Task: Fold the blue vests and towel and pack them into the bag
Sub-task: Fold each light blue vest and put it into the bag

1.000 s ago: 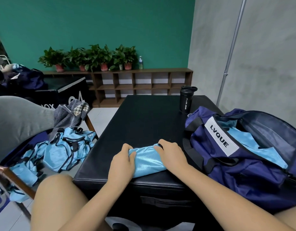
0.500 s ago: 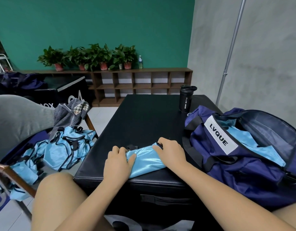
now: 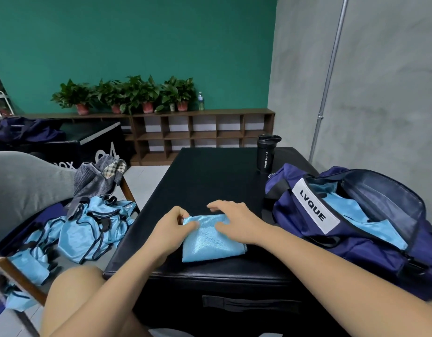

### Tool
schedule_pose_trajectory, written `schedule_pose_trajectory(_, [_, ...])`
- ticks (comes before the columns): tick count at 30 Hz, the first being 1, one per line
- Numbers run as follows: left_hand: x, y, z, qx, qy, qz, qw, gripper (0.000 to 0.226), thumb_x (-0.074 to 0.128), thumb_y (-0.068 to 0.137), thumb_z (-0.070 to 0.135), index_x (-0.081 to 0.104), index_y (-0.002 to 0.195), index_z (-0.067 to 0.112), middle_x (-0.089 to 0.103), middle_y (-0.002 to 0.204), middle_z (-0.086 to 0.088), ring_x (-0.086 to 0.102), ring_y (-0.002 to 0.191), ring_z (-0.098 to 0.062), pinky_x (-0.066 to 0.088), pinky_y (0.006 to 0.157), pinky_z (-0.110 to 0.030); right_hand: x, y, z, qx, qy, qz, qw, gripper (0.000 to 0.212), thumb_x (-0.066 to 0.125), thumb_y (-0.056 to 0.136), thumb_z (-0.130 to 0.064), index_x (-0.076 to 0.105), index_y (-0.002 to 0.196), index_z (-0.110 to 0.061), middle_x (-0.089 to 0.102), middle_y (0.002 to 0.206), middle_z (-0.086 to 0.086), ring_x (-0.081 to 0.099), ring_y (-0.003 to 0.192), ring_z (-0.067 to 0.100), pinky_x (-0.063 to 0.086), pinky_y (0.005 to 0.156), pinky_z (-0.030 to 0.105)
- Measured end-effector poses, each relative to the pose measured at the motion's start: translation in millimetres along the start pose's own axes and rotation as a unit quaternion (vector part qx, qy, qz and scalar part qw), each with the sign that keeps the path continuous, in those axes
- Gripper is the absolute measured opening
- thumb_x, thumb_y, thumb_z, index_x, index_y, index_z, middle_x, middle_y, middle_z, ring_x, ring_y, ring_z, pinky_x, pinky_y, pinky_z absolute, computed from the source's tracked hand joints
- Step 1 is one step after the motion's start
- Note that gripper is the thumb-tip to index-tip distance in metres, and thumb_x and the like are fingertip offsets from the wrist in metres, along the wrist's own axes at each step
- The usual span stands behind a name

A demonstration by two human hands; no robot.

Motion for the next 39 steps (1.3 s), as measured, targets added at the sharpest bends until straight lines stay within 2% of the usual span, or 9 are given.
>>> schedule_pose_trajectory(4, [-1.4, -5.9, 54.5, 0.086, -0.019, -0.077, 0.993, 0.024, 0.081, 0.090, 0.036, 0.060, 0.092, 0.024, 0.070, 0.095, -0.003, 0.064, 0.083, -0.016, 0.049, 0.077, -0.037, -21.5, -1.7, -21.5, -0.014, 0.035, -0.074, 0.997, 0.073, 0.069, 0.086, -0.049, 0.041, 0.154, -0.044, 0.058, 0.149, -0.013, 0.054, 0.135, 0.014, 0.044, 0.113, 0.037])
schedule_pose_trajectory(8, [-5.2, -12.7, 110.0, 0.144, -0.032, -0.110, 0.983, 0.021, 0.078, 0.097, 0.030, 0.060, 0.099, 0.019, 0.073, 0.094, 0.000, 0.069, 0.084, -0.013, 0.052, 0.075, -0.034, -67.1, -11.6, -30.7, -0.018, 0.067, -0.078, 0.995, 0.066, 0.078, 0.090, -0.048, 0.048, 0.148, -0.040, 0.067, 0.124, -0.009, 0.063, 0.113, 0.011, 0.050, 0.100, 0.033])
schedule_pose_trajectory(13, [8.3, -7.9, 165.9, 0.184, -0.108, -0.134, 0.968, 0.021, 0.078, 0.097, 0.029, 0.061, 0.104, 0.017, 0.074, 0.103, -0.007, 0.072, 0.095, -0.026, 0.054, 0.084, -0.045, -146.2, -36.2, -20.9, -0.019, 0.082, -0.033, 0.996, 0.057, 0.081, 0.092, -0.046, 0.056, 0.140, -0.032, 0.074, 0.097, -0.006, 0.067, 0.084, 0.007, 0.052, 0.075, 0.023])
schedule_pose_trajectory(17, [31.2, 2.6, 210.3, 0.217, -0.141, -0.124, 0.958, 0.021, 0.081, 0.095, 0.028, 0.065, 0.105, 0.018, 0.076, 0.108, -0.006, 0.073, 0.105, -0.026, 0.057, 0.091, -0.043, -212.0, -62.6, -6.0, -0.014, 0.037, 0.005, 0.999, 0.047, 0.080, 0.093, -0.047, 0.058, 0.133, -0.034, 0.076, 0.099, -0.009, 0.072, 0.090, 0.008, 0.055, 0.078, 0.023])
schedule_pose_trajectory(23, [89.1, 19.4, 259.3, 0.248, -0.117, -0.106, 0.956, 0.018, 0.083, 0.092, 0.025, 0.068, 0.101, 0.020, 0.076, 0.103, -0.001, 0.068, 0.089, -0.012, 0.052, 0.079, -0.023, -284.6, -102.1, 47.9, 0.039, -0.030, 0.042, 0.998, 0.036, 0.081, 0.092, -0.046, 0.064, 0.121, -0.032, 0.077, 0.106, -0.008, 0.073, 0.096, 0.012, 0.059, 0.085, 0.034])
schedule_pose_trajectory(29, [152.5, 14.3, 300.5, 0.352, 0.049, -0.102, 0.929, 0.013, 0.079, 0.091, 0.025, 0.067, 0.091, 0.031, 0.070, 0.090, 0.014, 0.063, 0.083, 0.000, 0.044, 0.072, -0.015, -326.8, -140.2, 109.8, 0.126, -0.065, 0.054, 0.988, 0.028, 0.079, 0.093, -0.047, 0.064, 0.113, -0.036, 0.074, 0.106, -0.012, 0.071, 0.094, 0.010, 0.054, 0.078, 0.028])
schedule_pose_trajectory(32, [183.5, 22.6, 310.1, 0.392, 0.136, -0.084, 0.906, 0.011, 0.076, 0.089, 0.028, 0.066, 0.094, 0.031, 0.059, 0.101, 0.013, 0.058, 0.094, -0.004, 0.044, 0.080, -0.023, -324.2, -146.8, 134.6, 0.157, -0.104, 0.033, 0.982, 0.022, 0.076, 0.097, -0.043, 0.063, 0.110, -0.031, 0.069, 0.102, -0.011, 0.065, 0.092, 0.011, 0.049, 0.073, 0.027])
schedule_pose_trajectory(35, [205.2, 51.7, 306.8, 0.348, 0.204, -0.081, 0.911, 0.026, 0.075, 0.085, 0.029, 0.061, 0.106, 0.028, 0.051, 0.113, 0.006, 0.053, 0.108, -0.018, 0.049, 0.093, -0.036, -306.8, -148.5, 152.8, 0.173, -0.065, 0.002, 0.983, 0.016, 0.074, 0.099, -0.040, 0.063, 0.107, -0.032, 0.070, 0.105, -0.006, 0.066, 0.094, 0.015, 0.053, 0.079, 0.033])
schedule_pose_trajectory(39, [216.8, 79.7, 301.1, 0.285, 0.293, -0.091, 0.908, 0.023, 0.074, 0.085, 0.030, 0.062, 0.102, 0.022, 0.056, 0.109, 0.000, 0.058, 0.099, -0.024, 0.053, 0.085, -0.038, -285.7, -132.4, 167.7, 0.167, -0.061, 0.006, 0.984, 0.016, 0.072, 0.101, -0.033, 0.062, 0.112, -0.028, 0.067, 0.112, -0.006, 0.064, 0.104, 0.017, 0.053, 0.089, 0.036])
Point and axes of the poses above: each hand's wrist, its own y-axis towards the middle knuckle, its own x-axis out of the palm, z = x × y, the point moved 9 cm from there along y, towards the middle knuckle
